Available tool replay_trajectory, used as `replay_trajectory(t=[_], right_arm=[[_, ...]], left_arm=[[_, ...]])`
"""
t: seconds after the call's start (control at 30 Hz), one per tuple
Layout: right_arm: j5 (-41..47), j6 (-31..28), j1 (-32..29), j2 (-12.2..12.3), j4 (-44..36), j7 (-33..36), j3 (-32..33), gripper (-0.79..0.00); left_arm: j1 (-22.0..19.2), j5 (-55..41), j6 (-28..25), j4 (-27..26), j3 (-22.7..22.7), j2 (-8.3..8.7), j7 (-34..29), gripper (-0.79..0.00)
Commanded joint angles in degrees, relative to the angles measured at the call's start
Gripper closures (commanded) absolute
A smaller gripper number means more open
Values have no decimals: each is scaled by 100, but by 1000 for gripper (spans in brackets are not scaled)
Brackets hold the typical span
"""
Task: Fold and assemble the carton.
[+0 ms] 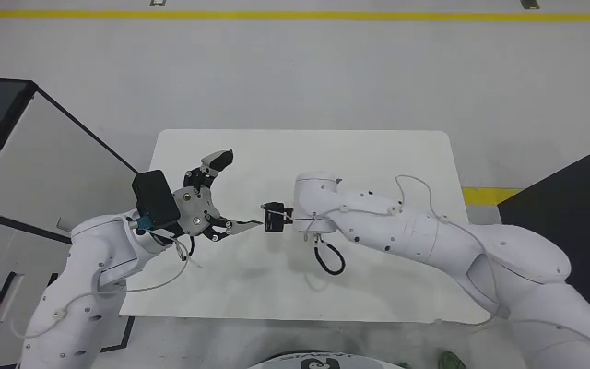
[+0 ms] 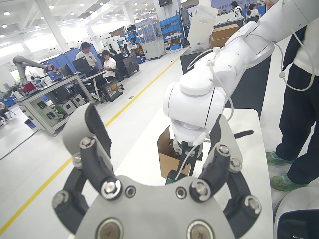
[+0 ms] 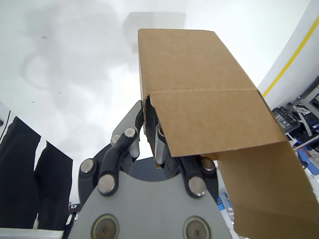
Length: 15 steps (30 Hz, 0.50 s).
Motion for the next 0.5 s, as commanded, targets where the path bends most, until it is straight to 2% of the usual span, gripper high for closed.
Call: replay_trajectory(t=[0.0, 0.47], right_arm=[[-27, -25, -24, -45, 72, -26, 0, 0], [-253, -156, -145, -48, 101, -157, 0, 0]], left_arm=[[0, 0, 0, 0, 0, 0, 0, -785], [0, 0, 0, 0, 0, 0, 0, -785]])
